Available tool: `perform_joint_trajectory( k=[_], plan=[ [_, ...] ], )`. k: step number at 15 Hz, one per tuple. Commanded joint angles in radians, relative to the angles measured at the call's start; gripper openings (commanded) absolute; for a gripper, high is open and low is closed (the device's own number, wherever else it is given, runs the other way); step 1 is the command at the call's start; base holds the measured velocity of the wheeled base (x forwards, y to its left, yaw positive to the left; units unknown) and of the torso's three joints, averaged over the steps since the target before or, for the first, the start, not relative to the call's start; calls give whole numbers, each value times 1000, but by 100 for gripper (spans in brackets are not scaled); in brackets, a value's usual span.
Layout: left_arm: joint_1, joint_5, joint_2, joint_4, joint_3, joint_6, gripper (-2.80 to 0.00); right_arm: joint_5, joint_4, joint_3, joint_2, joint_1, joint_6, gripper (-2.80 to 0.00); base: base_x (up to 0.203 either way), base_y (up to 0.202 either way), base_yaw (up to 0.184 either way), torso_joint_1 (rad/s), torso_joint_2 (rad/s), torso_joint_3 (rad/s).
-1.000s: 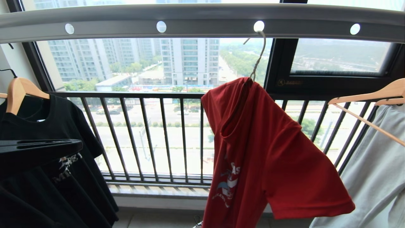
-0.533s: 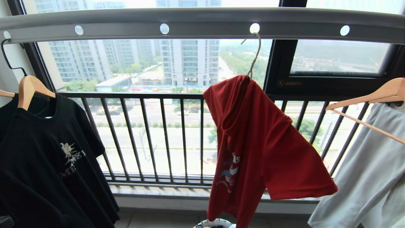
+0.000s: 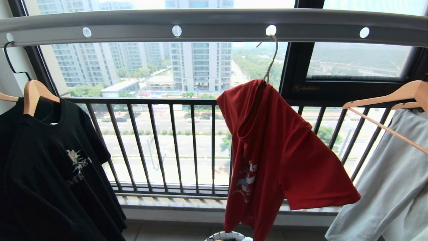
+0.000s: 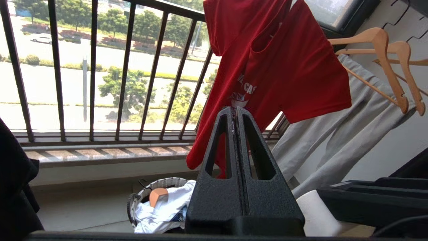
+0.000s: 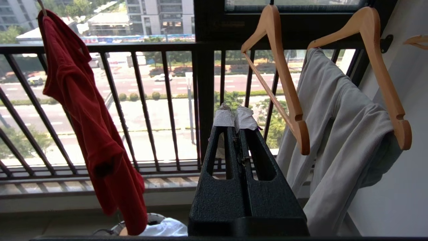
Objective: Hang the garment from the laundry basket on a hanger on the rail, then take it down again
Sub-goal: Take the clothes off the clothes rack
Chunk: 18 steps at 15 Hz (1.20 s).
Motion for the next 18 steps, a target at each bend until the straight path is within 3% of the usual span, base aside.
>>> perform_joint_trajectory(
  k=[1, 4, 6, 10, 12, 14, 16, 18],
  plan=[
    [-7, 18, -102, 27, 27, 4, -280, 4, 91, 4, -71, -22, -1, -280, 0, 0, 0, 0, 0, 0],
    [-26, 54, -239, 34, 217, 79, -280, 5, 119, 34, -113, -90, -4, -280, 0, 0, 0, 0, 0, 0],
    [-28, 157, -256, 3, 331, 134, -280, 12, 123, 78, -138, -156, -4, -280, 0, 0, 0, 0, 0, 0],
    [-30, 376, -260, -327, 629, 259, -280, 162, 100, 327, -279, -169, -8, -280, 0, 0, 0, 0, 0, 0],
    [-30, 459, -261, -451, 708, 314, -280, 218, 14, 476, -366, -171, -42, -280, 0, 0, 0, 0, 0, 0],
    [-30, 473, -261, -428, 726, 387, -280, 262, -150, 668, -430, -172, -114, -280, 0, 0, 0, 0, 0, 0],
    [-30, 473, -261, -401, 726, 393, -280, 286, -363, 823, -451, -172, -155, -280, 0, 0, 0, 0, 0, 0],
    [-30, 473, -261, -401, 725, 385, -280, 303, -482, 938, -459, -172, -172, -280, 0, 0, 0, 0, 0, 0]
  ],
)
